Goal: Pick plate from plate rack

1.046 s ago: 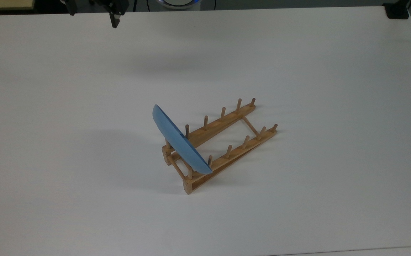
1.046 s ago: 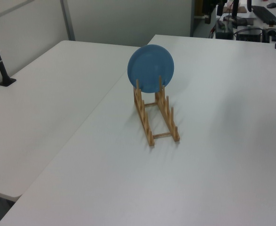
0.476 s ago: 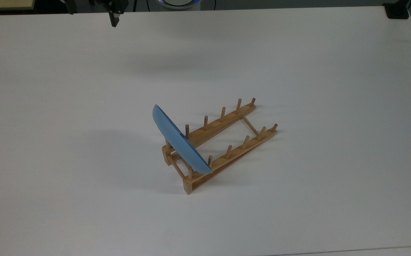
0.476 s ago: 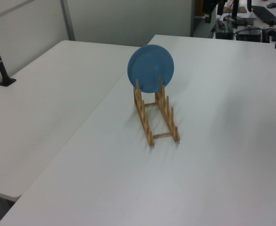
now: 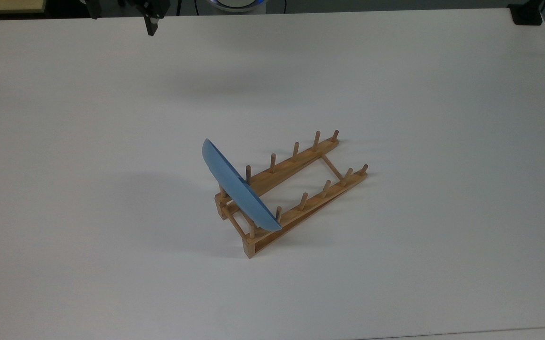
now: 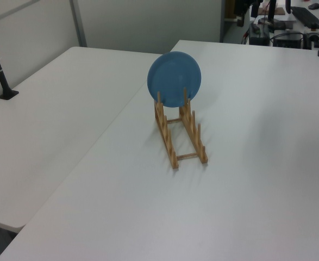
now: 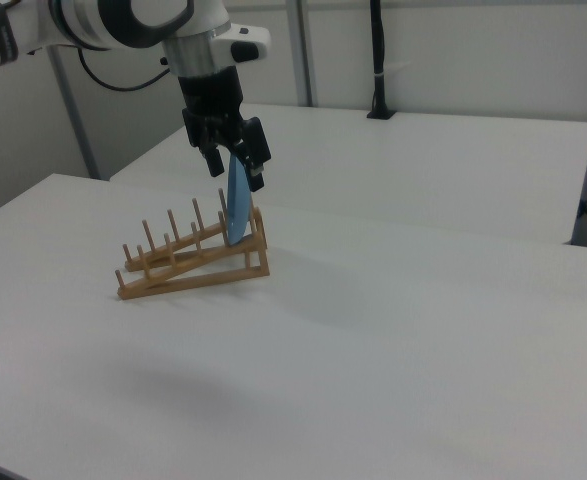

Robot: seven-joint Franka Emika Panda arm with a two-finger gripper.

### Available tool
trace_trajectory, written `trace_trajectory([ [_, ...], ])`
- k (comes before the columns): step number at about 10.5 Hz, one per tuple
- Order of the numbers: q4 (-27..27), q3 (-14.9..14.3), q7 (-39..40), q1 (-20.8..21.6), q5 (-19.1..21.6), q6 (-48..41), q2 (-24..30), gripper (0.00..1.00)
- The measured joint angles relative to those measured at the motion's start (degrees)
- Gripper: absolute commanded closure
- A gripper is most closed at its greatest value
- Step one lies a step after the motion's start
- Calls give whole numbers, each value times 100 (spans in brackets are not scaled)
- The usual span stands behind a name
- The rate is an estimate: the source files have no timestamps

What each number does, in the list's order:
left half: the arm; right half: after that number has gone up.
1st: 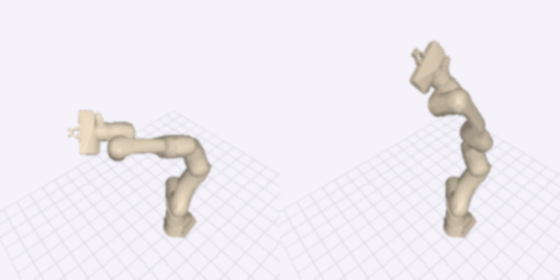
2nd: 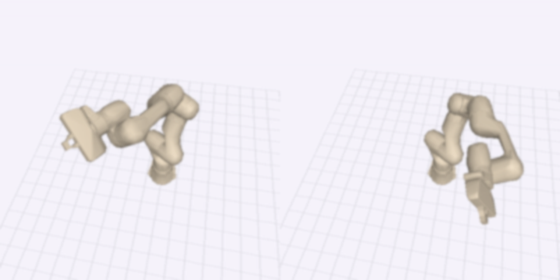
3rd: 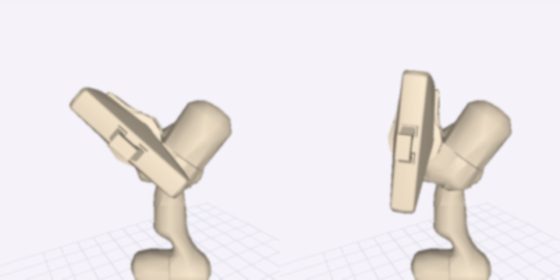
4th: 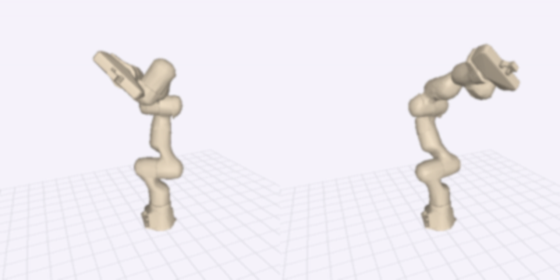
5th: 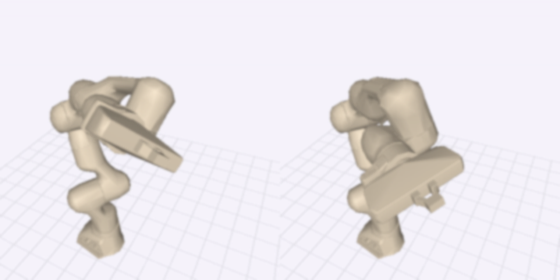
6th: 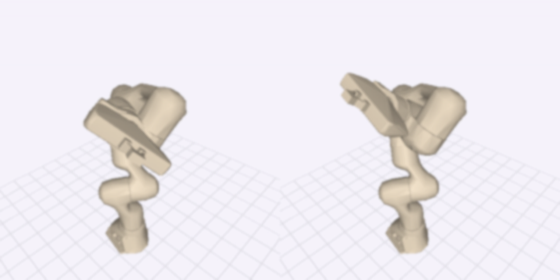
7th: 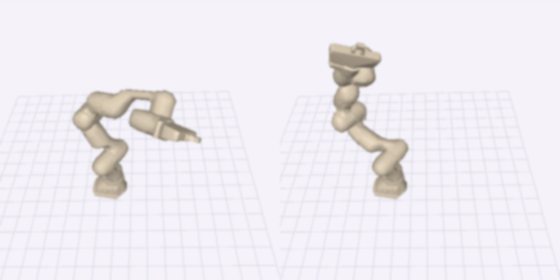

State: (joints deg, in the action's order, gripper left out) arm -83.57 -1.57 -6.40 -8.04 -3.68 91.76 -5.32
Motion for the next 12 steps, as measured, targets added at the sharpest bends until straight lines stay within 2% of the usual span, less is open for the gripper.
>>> trace_trajectory([
  [12,-84,-6,3,-3,-26,0,-49,0],
])
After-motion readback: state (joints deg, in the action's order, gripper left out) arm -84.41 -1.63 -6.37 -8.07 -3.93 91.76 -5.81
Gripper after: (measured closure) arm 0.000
